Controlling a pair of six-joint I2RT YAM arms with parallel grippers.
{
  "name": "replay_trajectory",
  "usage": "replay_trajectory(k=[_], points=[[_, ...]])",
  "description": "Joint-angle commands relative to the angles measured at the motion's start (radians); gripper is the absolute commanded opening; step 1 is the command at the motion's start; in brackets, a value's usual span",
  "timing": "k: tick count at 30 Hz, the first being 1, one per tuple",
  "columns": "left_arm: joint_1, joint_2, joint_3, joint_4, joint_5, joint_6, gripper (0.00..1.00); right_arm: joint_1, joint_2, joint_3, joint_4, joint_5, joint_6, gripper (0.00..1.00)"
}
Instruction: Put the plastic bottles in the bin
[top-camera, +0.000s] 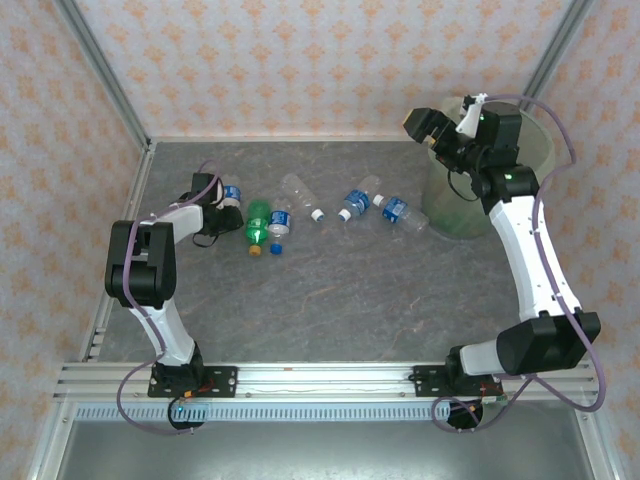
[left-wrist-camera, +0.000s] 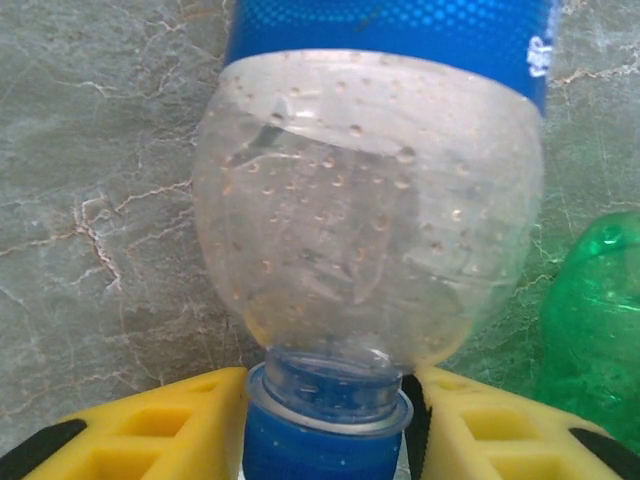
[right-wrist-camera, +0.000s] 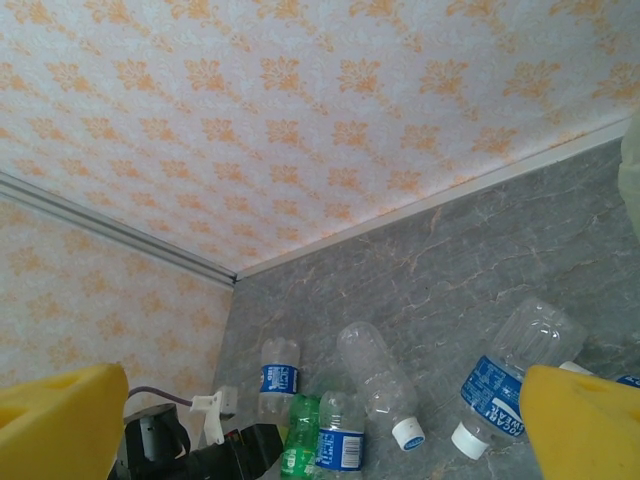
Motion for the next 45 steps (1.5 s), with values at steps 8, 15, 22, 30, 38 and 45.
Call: replay_trajectory(k=[8, 15, 22, 30, 38, 45], points=[[-0.012, -0.06, 0.016, -0.012, -0.018, 0.01, 0.19, 0.005, -0.05, 0.001, 0.011, -0.007, 0.007, 1.0], [-0.036, -0.171, 0.019, -0.023, -0.046, 0.006, 0.15, 0.005, -0.049, 0.007, 0.024, -0.022, 0.026, 1.0], [-0.13, -0.299, 0.057, -0.015, -0.052, 0.011, 0.16, 0.012, -0.059, 0.001, 0.054, -0.031, 0.043, 1.0], [-0.293, -0.379, 0.128, 0.035, -0.048, 0.003, 0.16, 0.02, -0.083, -0.012, 0.087, -0.007, 0.042, 1.0], [-0.471, -0.383, 0.231, 0.067, -0.058, 0.018, 0.16, 0.02, -0.105, -0.04, 0.133, -0.052, 0.072, 1.0], [-0.594, -0.343, 0.319, 0.073, -0.046, 0.037, 0.16, 0.035, -0.088, -0.033, 0.138, -0.08, 0.094, 0.97]])
